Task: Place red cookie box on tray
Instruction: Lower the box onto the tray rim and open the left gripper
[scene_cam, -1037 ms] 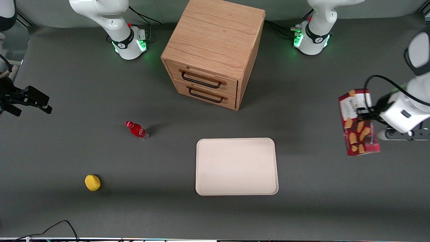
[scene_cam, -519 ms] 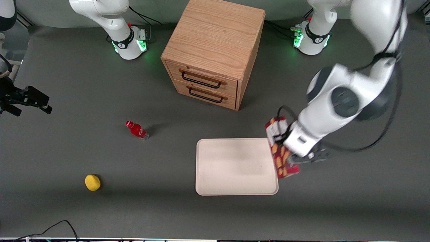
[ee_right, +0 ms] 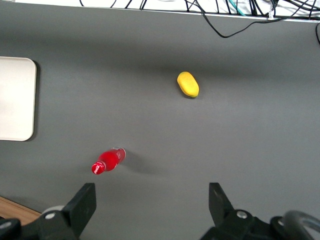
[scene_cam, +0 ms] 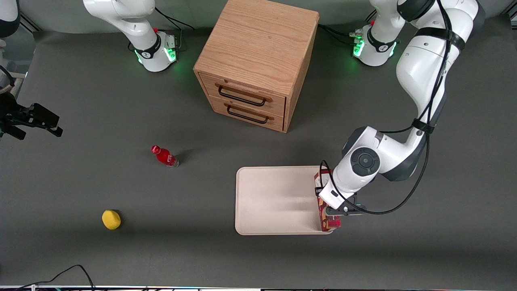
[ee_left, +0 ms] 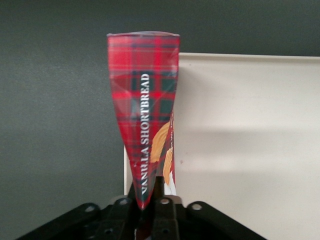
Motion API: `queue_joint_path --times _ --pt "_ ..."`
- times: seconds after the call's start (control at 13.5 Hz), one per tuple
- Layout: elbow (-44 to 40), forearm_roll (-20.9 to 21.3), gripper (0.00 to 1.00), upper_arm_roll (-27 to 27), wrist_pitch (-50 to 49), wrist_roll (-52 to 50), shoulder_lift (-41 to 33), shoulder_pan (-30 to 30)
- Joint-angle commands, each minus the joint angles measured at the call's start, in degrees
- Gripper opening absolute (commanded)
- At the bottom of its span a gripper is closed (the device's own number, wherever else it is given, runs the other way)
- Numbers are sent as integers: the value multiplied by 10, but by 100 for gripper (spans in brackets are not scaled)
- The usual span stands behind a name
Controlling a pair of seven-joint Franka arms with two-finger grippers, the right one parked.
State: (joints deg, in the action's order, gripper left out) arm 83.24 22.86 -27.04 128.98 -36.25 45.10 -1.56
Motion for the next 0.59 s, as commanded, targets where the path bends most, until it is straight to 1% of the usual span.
queue_joint_path --times 0.0,0.15,0.22,0.3,0.37,0.52 --pt "16 14 100 -2 -10 -15 -26 4" --pt "16 8 100 -3 -22 -13 -38 9" --pt "18 5 100 -5 -62 -7 -54 14" --pt "18 -7 100 -12 -111 -5 -79 23" --pt "18 -41 100 -16 -156 1 -115 32" --pt "15 -110 100 -2 -248 70 -194 47"
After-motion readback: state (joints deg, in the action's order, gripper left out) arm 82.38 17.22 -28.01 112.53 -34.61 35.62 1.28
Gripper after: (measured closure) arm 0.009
